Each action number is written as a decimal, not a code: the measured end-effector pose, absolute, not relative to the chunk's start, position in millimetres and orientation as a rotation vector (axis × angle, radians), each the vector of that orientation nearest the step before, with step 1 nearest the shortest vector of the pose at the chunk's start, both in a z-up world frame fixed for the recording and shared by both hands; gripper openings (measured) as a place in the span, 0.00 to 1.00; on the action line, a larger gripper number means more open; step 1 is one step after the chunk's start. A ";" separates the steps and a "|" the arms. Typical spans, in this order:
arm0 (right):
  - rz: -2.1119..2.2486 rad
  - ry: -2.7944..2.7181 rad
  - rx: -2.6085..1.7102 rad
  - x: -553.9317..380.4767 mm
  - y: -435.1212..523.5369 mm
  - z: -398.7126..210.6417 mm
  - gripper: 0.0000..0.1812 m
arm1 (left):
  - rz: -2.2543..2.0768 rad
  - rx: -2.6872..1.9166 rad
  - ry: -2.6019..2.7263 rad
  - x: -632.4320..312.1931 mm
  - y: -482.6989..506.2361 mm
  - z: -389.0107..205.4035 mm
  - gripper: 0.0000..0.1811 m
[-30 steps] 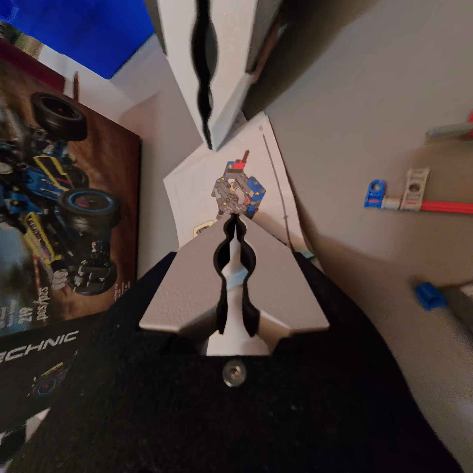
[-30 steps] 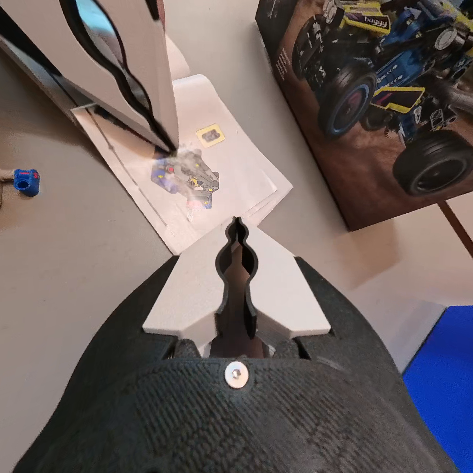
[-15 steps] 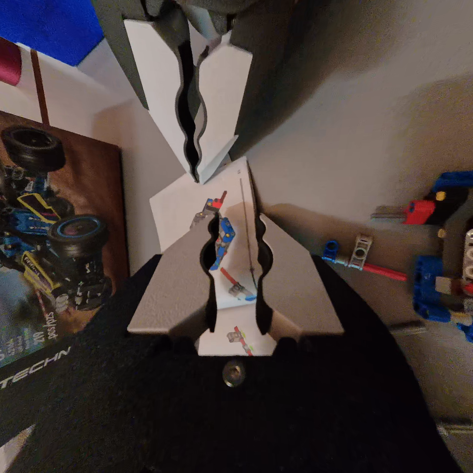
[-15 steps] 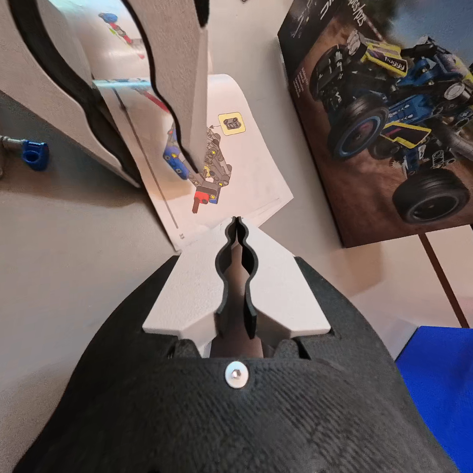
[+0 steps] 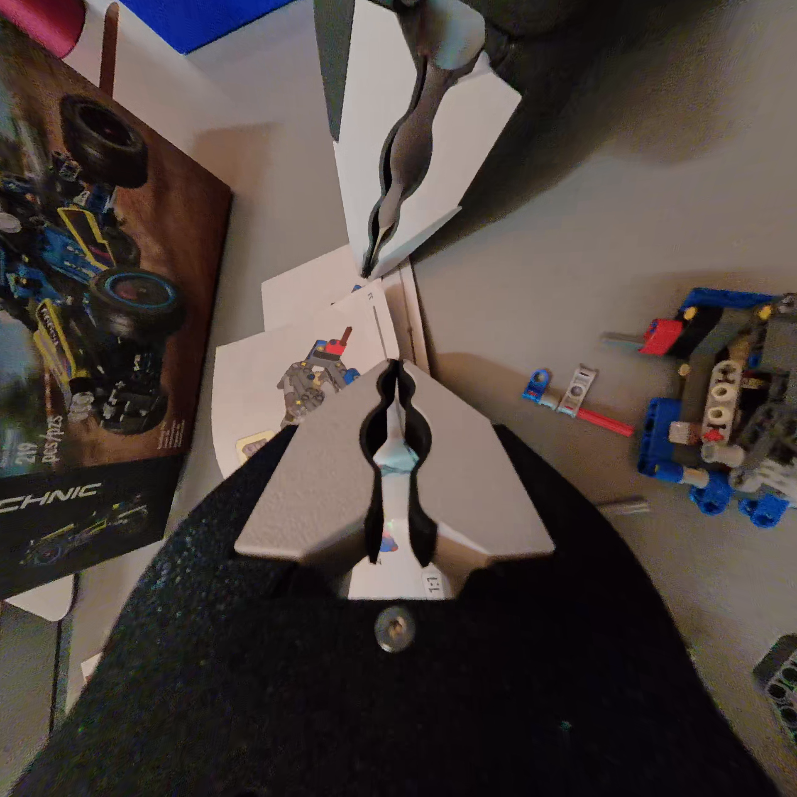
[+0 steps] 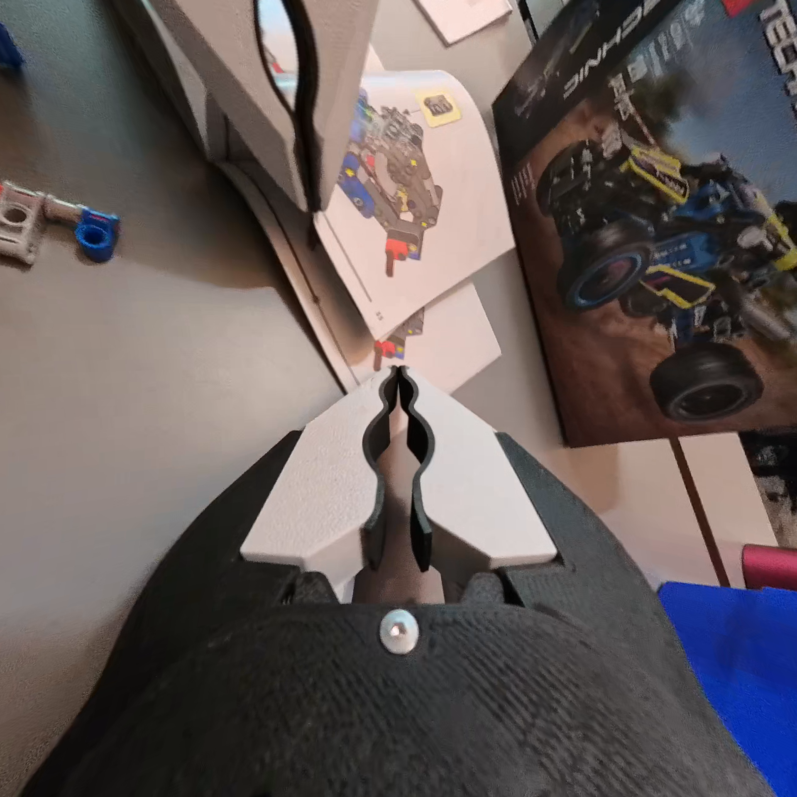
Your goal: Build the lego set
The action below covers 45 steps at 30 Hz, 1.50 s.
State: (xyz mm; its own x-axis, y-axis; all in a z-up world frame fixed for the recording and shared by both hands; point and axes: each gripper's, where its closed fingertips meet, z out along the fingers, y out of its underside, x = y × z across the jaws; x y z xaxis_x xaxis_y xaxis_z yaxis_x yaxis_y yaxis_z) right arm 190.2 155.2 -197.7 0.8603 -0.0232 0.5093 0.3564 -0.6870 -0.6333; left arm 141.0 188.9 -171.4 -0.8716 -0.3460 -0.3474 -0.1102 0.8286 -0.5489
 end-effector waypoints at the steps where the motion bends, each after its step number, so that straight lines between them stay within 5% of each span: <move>1: -0.616 -0.239 -2.245 186.9 159.2 -197.1 0.00 | -0.742 -0.345 2.562 139.5 190.7 -170.5 0.00; 25: -0.446 -0.074 -2.186 186.2 185.7 -185.7 0.05 | -0.747 -0.373 2.427 133.6 216.3 -163.4 0.00; 35: -0.588 -0.164 -2.227 187.9 185.2 -194.8 0.00 | -0.376 -0.800 2.227 128.4 310.3 -166.7 0.02; 45: -0.635 -0.215 -2.275 183.4 181.1 -198.9 0.00 | -0.911 -0.679 1.926 125.8 235.9 -70.9 0.03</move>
State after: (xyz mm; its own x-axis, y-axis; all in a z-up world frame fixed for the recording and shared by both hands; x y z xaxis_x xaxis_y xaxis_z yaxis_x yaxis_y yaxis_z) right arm 183.4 181.1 -198.9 0.8626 -0.0370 0.5045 0.3360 -0.7036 -0.6261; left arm 125.8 235.9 -70.9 -0.4684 -0.7436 -0.4772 -0.1029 0.5823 -0.8064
